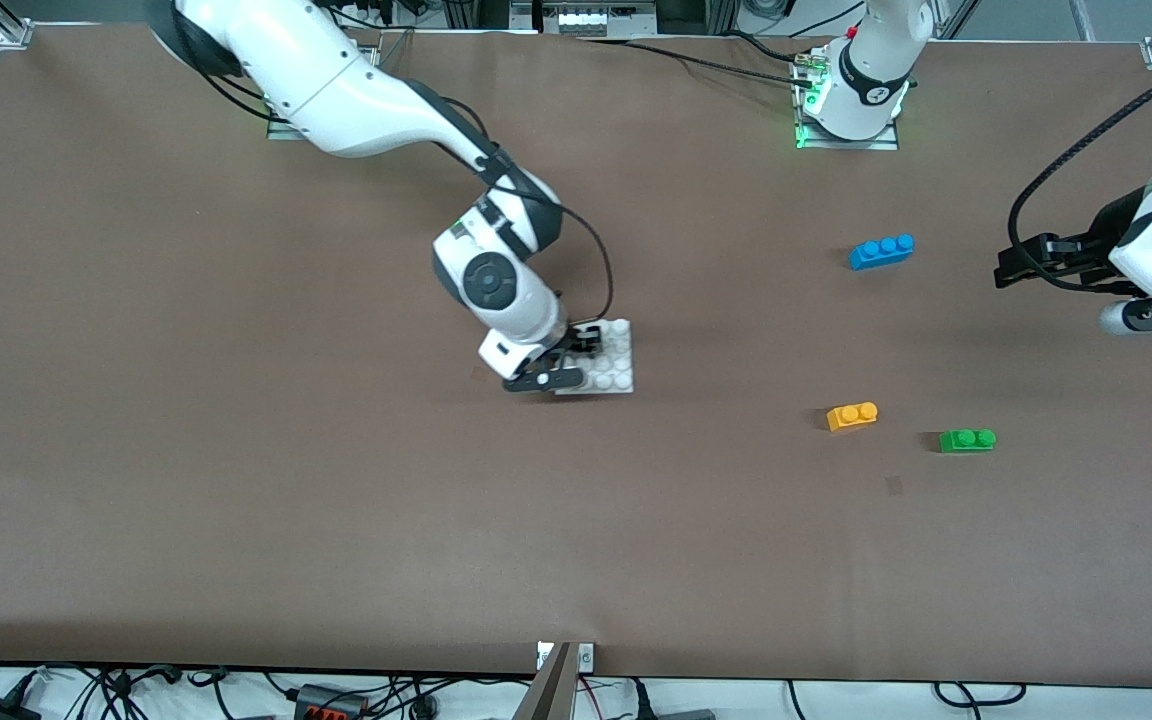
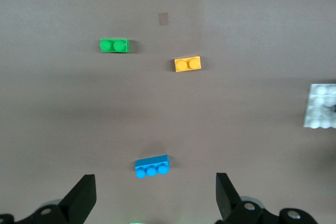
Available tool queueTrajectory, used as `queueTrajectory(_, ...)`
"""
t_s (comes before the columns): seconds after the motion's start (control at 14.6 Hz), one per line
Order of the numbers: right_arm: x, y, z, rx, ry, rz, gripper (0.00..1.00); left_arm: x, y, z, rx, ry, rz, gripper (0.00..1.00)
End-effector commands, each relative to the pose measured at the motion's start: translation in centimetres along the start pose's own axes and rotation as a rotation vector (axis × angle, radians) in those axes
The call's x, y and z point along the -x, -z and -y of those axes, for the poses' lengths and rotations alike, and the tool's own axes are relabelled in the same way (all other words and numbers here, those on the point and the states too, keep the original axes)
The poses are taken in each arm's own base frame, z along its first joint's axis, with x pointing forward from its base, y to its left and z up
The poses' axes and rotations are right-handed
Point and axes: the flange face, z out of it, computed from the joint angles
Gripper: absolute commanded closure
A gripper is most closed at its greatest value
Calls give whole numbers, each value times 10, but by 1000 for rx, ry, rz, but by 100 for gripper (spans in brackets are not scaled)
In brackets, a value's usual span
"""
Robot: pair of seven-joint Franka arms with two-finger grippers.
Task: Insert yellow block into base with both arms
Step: 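Slide the white base plate with the right gripper toward the table middle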
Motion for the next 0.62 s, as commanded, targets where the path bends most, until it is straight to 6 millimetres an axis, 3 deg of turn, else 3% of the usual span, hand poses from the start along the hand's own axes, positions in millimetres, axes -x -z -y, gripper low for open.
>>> queueTrajectory(0.0,17,-59,25,-20,-40,26,45,2,6,-7,24,-17,5,0)
queueTrajectory(0.21,24,-59,35,-24,-29,25,43,0,5,11,31,-6,8,0)
queueTrajectory(0.27,24,-59,36,-23,-26,25,11,0,5,12,31,-3,8,0)
queueTrajectory(0.34,23,-53,38,-20,-11,15,0,0,6,8,31,-10,5,0)
queueTrajectory(0.55,5,-15,37,-29,-13,-17,0,0,5,-3,29,-13,4,0)
